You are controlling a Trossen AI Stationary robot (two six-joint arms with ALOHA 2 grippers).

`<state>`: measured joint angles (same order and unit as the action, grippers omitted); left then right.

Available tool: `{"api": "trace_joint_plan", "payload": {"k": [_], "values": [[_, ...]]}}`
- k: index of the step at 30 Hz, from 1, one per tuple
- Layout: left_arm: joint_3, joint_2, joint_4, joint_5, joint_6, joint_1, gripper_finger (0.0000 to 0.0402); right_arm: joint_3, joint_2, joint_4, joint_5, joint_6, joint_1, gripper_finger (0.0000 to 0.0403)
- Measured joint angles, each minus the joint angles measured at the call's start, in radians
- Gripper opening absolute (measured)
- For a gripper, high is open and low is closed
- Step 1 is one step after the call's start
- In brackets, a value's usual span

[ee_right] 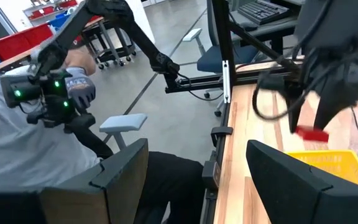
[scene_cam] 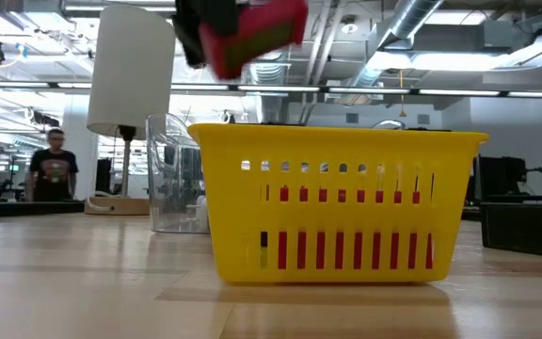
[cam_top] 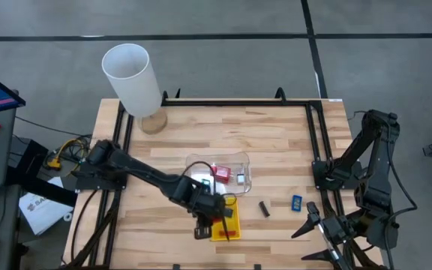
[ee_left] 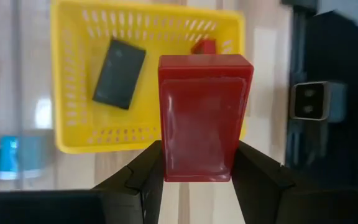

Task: Pick & Place Office items
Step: Put the red digital clock into the yellow bin

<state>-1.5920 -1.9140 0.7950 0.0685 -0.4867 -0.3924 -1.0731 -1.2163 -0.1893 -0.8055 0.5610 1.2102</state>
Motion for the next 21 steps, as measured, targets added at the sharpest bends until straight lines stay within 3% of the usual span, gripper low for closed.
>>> {"api": "trace_joint_plan", "payload": {"k": [14,21], "values": [[-0.001,-0.080,-0.206,0.016,-0.011,-0.029,0.0146,0.000,0.000,0.002,0.018,0.004,0.000,0.0265],[-0.003,-0.113,-0.203,0.026,0.012,-0.010,0.0146,0.000,0.000,0.000,0.019,0.000,0.000,0.0265]]}}
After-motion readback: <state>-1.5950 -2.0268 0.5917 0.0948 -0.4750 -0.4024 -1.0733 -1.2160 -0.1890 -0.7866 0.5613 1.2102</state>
